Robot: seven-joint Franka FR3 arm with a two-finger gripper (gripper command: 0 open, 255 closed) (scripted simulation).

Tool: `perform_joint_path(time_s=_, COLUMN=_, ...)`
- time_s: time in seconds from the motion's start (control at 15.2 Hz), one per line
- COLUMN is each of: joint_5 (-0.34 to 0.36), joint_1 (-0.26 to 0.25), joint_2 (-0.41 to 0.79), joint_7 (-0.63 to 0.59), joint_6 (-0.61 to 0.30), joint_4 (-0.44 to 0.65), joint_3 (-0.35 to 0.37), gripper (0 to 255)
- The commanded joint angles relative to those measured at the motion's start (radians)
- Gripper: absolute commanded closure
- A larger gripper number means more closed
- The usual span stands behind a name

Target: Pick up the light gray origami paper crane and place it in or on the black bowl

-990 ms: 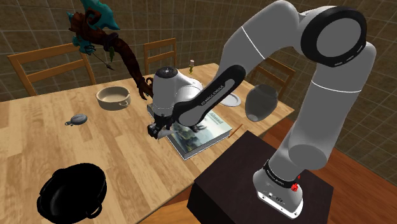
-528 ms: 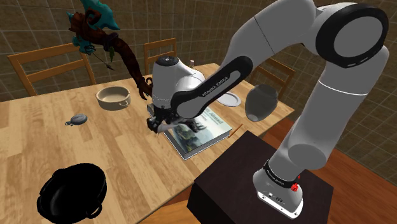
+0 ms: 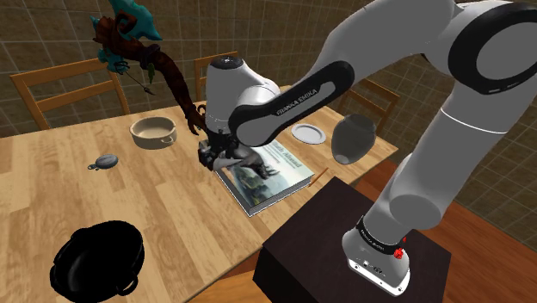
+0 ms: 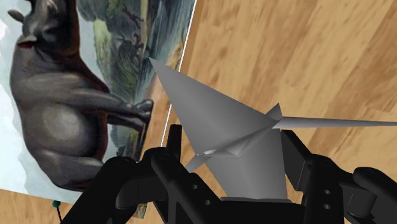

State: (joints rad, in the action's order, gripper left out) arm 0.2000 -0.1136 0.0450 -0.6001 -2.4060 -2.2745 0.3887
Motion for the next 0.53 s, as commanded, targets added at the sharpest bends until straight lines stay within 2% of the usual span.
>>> perform_joint_path(time_s=0.0, joint_5=-0.012, joint_1=0.0, joint_2=-0.015, joint_7=0.009, joint_6=0.02, joint_4=0.006, joint_3=0.002, gripper=255)
perform_joint_path(time_s=0.46, joint_5=0.083, joint_1=-0.1, joint_2=0.139, joint_7=-0.191, joint_6=0.1, joint_4=0.196, joint_3=0.058, gripper=255)
